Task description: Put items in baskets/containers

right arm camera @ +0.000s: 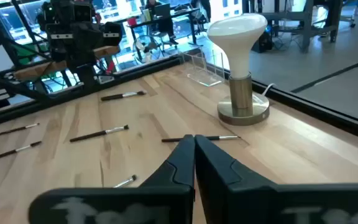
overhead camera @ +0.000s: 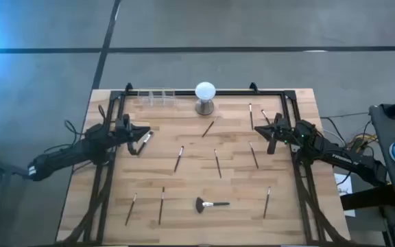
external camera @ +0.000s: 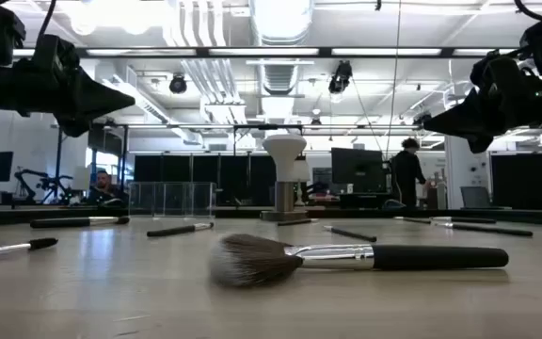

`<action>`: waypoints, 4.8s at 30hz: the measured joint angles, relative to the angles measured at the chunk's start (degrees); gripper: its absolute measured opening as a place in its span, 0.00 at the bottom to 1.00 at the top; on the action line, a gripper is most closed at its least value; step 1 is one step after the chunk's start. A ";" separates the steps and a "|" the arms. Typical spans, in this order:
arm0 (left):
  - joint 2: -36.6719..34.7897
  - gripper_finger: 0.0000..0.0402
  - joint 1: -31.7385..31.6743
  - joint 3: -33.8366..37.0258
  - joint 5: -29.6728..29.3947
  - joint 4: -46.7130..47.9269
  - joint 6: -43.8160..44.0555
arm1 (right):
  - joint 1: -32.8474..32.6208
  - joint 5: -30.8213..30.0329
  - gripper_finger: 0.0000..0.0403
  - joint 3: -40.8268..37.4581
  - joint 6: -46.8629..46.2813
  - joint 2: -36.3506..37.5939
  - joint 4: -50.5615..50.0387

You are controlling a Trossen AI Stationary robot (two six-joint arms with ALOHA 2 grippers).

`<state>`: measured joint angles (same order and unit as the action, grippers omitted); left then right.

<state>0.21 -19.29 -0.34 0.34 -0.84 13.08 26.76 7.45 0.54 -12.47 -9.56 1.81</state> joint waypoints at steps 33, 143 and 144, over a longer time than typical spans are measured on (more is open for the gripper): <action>-0.01 0.00 0.00 0.00 0.01 0.00 0.01 | 0.00 0.00 0.02 0.01 0.00 0.00 0.01; 4.49 0.02 -0.04 0.00 0.27 -5.97 -0.59 | 3.98 -31.00 0.16 16.71 -18.01 -44.42 -2.28; 4.86 0.03 -0.04 0.00 0.25 -5.94 -0.54 | 4.52 -30.19 0.17 17.31 -18.96 -45.71 -2.65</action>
<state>5.06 -19.33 -0.34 0.58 -6.78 12.54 31.29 -22.74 17.84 -31.43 -55.27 -0.84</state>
